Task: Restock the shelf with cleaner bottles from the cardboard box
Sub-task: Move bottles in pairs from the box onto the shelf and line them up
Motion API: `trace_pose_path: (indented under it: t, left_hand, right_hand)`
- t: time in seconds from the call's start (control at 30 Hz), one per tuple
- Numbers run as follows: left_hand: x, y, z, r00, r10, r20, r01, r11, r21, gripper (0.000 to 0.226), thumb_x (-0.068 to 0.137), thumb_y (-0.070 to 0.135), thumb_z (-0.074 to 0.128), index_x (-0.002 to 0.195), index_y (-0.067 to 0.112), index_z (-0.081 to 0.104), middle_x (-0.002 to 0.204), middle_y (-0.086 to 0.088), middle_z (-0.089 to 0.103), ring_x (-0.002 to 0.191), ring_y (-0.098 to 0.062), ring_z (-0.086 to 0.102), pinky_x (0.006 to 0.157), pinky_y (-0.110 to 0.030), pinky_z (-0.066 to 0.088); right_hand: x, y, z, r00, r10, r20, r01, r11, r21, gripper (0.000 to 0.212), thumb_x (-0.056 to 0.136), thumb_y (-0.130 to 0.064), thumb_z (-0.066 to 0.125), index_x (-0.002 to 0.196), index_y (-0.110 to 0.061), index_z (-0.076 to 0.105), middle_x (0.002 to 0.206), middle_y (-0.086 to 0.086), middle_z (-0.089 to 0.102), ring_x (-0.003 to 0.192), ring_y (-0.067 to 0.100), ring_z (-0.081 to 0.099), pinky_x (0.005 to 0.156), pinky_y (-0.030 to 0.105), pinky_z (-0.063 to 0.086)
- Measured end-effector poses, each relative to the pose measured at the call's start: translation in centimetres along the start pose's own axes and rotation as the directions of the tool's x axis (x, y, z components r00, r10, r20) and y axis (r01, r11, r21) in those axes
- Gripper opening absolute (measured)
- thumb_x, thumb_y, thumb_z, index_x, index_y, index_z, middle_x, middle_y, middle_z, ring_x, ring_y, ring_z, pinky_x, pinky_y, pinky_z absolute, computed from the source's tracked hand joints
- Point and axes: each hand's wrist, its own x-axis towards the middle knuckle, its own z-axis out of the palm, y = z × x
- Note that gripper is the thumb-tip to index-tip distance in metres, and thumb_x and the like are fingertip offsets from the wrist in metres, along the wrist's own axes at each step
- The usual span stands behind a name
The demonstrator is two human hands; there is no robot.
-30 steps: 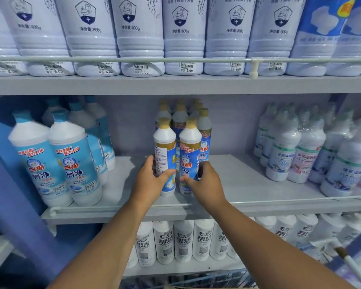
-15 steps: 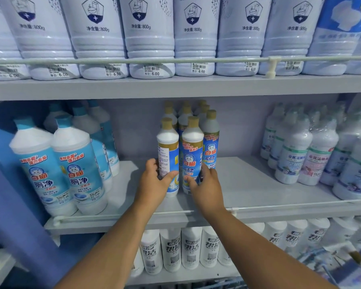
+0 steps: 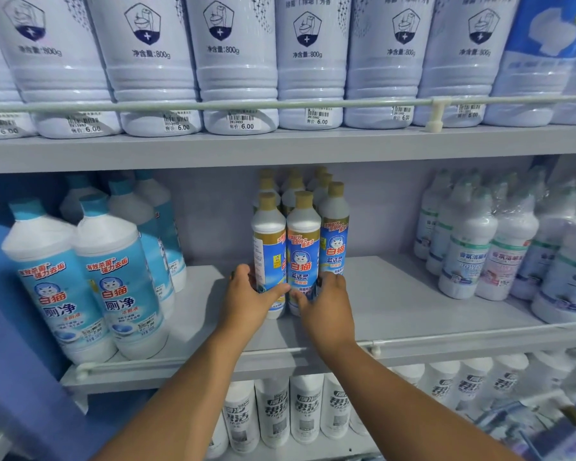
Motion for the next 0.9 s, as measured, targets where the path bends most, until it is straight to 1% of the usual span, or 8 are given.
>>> trace_pose_path:
  t: [0.07, 0.17, 0.37, 0.5, 0.6, 0.7, 0.8, 0.9]
  left_hand:
    - [0.1, 0.2, -0.2, 1.000, 0.000, 0.013, 0.000, 1.000, -0.010, 0.051, 0.071, 0.036, 0.088, 0.104, 0.022, 0.053, 0.098, 0.010, 0.064, 0.077, 0.003, 0.062, 0.055, -0.009, 0.043]
    - [0.7, 0.2, -0.4, 1.000, -0.016, 0.015, 0.017, 0.999, -0.035, 0.049, 0.073, 0.033, 0.088, 0.103, 0.018, 0.052, 0.094, 0.010, 0.063, 0.074, 0.004, 0.063, 0.055, -0.010, 0.045]
    - [1.9, -1.2, -0.6, 0.996, -0.027, 0.084, 0.040, 0.987, -0.157, 0.036, 0.083, 0.019, 0.081, 0.110, 0.015, 0.058, 0.108, 0.001, 0.071, 0.084, 0.002, 0.067, 0.058, -0.009, 0.051]
    - [2.0, -1.3, -0.7, 0.996, 0.030, 0.083, -0.025, 0.997, -0.068, 0.033, 0.092, 0.028, 0.070, 0.123, 0.017, 0.063, 0.118, -0.003, 0.061, 0.086, 0.001, 0.062, 0.056, 0.000, 0.044]
    - [1.9, -1.0, -0.2, 0.997, 0.056, 0.061, -0.055, 0.998, -0.024, 0.032, 0.093, 0.026, 0.069, 0.122, 0.014, 0.062, 0.111, -0.001, 0.062, 0.075, 0.006, 0.057, 0.054, 0.002, 0.040]
    - [1.7, -0.2, 0.1, 0.999, 0.035, 0.007, -0.034, 0.999, -0.017, 0.044, 0.083, 0.030, 0.081, 0.115, 0.014, 0.056, 0.097, 0.005, 0.062, 0.069, 0.008, 0.055, 0.049, 0.000, 0.038]
    - [2.1, 0.1, 0.2, 1.000, 0.008, -0.005, -0.008, 1.000, 0.001, 0.045, 0.079, 0.034, 0.083, 0.109, 0.016, 0.055, 0.098, 0.005, 0.064, 0.068, 0.007, 0.055, 0.047, -0.005, 0.040]
    - [2.6, -0.3, 0.3, 1.000, 0.021, 0.004, -0.021, 1.000, 0.010, 0.038, 0.082, 0.034, 0.080, 0.111, 0.017, 0.061, 0.105, 0.002, 0.067, 0.072, 0.003, 0.059, 0.048, -0.003, 0.039]
  right_hand:
    - [0.2, -0.2, 0.2, 1.000, 0.008, -0.003, -0.008, 1.000, -0.026, 0.050, 0.087, -0.035, 0.075, 0.127, -0.016, 0.052, 0.123, 0.002, 0.054, 0.108, 0.019, 0.060, 0.089, 0.034, 0.055]
    - [0.4, -0.4, 0.6, 0.999, 0.052, -0.007, -0.053, 0.998, -0.046, 0.047, 0.089, -0.038, 0.073, 0.124, -0.015, 0.053, 0.120, 0.003, 0.059, 0.105, 0.020, 0.063, 0.087, 0.034, 0.056]
    - [1.2, -0.6, 1.2, 0.994, 0.110, -0.009, -0.111, 0.989, -0.101, 0.045, 0.089, -0.047, 0.070, 0.119, -0.017, 0.058, 0.113, 0.001, 0.067, 0.097, 0.019, 0.067, 0.080, 0.033, 0.057]
    - [1.5, -0.7, 0.9, 0.994, 0.100, 0.034, -0.087, 0.957, -0.276, 0.045, 0.094, -0.053, 0.059, 0.120, -0.016, 0.059, 0.112, 0.003, 0.066, 0.096, 0.022, 0.068, 0.075, 0.031, 0.054]
    - [1.8, -0.7, 1.0, 0.993, 0.093, 0.073, -0.063, 0.939, -0.337, 0.042, 0.098, -0.051, 0.054, 0.118, -0.014, 0.060, 0.110, 0.005, 0.068, 0.093, 0.022, 0.068, 0.073, 0.030, 0.053]
    - [2.2, -1.1, 0.8, 0.992, 0.086, 0.089, -0.048, 0.931, -0.362, 0.038, 0.100, -0.046, 0.052, 0.117, -0.013, 0.061, 0.110, 0.007, 0.068, 0.095, 0.024, 0.067, 0.074, 0.031, 0.053]
    - [2.4, -1.4, 0.7, 0.979, 0.048, 0.199, 0.062, 0.855, -0.515, 0.034, 0.104, -0.033, 0.046, 0.125, -0.010, 0.059, 0.118, 0.010, 0.064, 0.106, 0.026, 0.065, 0.080, 0.033, 0.053]
    - [2.3, -1.1, 0.9, 0.973, 0.041, 0.229, 0.092, 0.837, -0.540, 0.031, 0.104, -0.027, 0.046, 0.126, -0.009, 0.058, 0.119, 0.010, 0.062, 0.107, 0.026, 0.066, 0.081, 0.033, 0.053]
